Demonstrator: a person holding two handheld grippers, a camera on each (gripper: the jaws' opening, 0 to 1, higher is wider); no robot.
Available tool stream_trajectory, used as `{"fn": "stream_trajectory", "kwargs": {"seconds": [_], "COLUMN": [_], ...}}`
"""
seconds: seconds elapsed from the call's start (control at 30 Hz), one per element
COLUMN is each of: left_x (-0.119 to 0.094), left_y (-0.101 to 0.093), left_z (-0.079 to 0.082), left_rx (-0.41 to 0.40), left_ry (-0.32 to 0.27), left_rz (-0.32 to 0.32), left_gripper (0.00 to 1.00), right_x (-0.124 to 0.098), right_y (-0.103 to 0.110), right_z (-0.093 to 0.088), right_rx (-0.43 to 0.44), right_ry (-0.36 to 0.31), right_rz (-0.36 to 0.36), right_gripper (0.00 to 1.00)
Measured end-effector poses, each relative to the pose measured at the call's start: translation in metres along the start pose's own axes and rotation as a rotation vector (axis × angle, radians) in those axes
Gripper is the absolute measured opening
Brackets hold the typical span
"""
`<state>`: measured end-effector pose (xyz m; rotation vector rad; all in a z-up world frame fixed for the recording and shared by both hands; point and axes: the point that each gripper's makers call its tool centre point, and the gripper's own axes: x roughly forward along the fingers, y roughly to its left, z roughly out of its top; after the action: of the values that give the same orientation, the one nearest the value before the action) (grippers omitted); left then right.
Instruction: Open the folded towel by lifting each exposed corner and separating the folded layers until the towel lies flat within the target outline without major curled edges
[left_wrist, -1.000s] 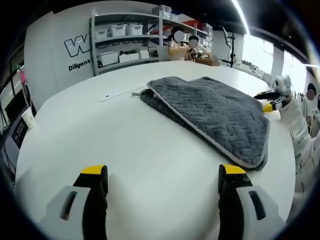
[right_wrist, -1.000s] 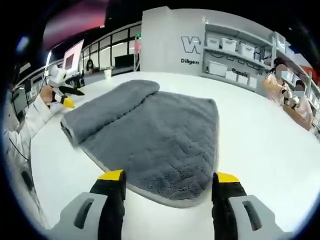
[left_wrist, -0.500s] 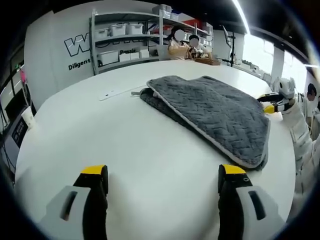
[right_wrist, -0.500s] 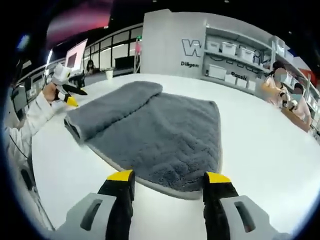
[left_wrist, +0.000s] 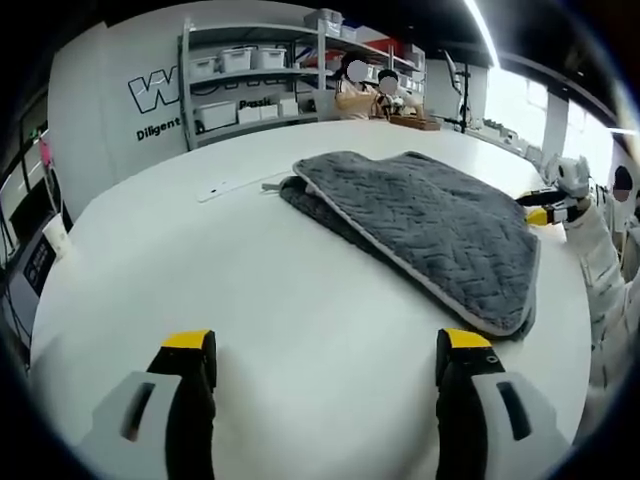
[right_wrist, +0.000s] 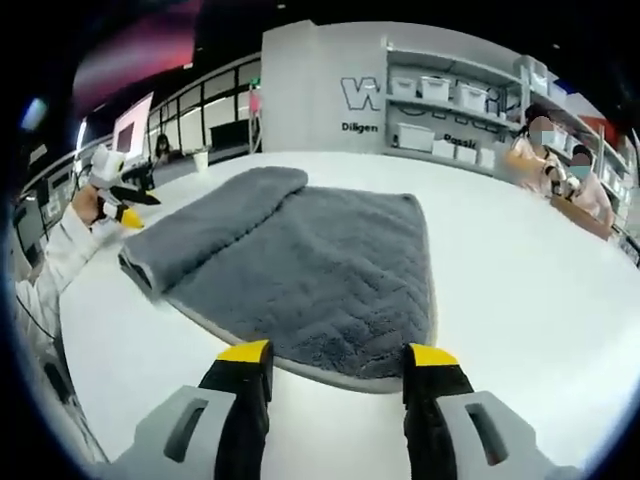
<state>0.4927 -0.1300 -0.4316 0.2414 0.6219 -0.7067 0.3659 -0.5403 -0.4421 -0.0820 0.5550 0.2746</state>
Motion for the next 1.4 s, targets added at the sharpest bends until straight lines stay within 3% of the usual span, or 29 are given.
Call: {"fn": "stream_trajectory", "kwargs": {"seconds": [0.2,0.33,0.43,0.6,0.97,1.1,1.27,1.33,1.4], "left_x": [0.0,0.0,0.0,0.0,-0.001,0.0,0.0,0.0,-0.001], "left_y": [0.0,-0.001,-0.001,-0.001,0.001,0.001,0.0,0.0,0.0], "left_z": [-0.001,-0.001,-0.001,0.0,0.0,0.0,-0.001,-0.001,-0.001], "left_rx": [0.001,0.0,0.001,0.0,-0.007,-0.006,-0.007,-0.007,-0.008], "left_ry": [0.003,0.001,0.001,0.001,-0.002,-0.003,-0.001,0.0,-0.002], "left_rz": [-0.001,-0.001,-0.001,-0.002,-0.002,-0.004,-0.004,-0.003,-0.003], "left_gripper": [0.9,0.9,0.9,0.9,0.9,0.9,0.9,0.9,0.9], "right_x": [-0.001,-0.004,-0.007,-0.007,0.014,0.019,0.036,0.045,0.054], "right_y": [0.0,-0.008,-0.012,-0.024,-0.051,-0.065,-0.086,-0.108,-0.116], "right_z": [0.0,0.004,0.012,0.052,0.106,0.133,0.159,0.162,0.164], "right_rx": [-0.01,-0.073,-0.091,-0.064,-0.076,-0.079,-0.073,-0.094,-0.106], "right_ry": [0.018,0.039,0.023,-0.11,-0.223,-0.274,-0.291,-0.255,-0.236], "right_rz": [0.004,-0.031,-0.045,-0.053,-0.089,-0.1,-0.129,-0.23,-0.264], "right_gripper": [0.5,0.6,0.6,0.66,0.56,0.54,0.5,0.5,0.48]}}
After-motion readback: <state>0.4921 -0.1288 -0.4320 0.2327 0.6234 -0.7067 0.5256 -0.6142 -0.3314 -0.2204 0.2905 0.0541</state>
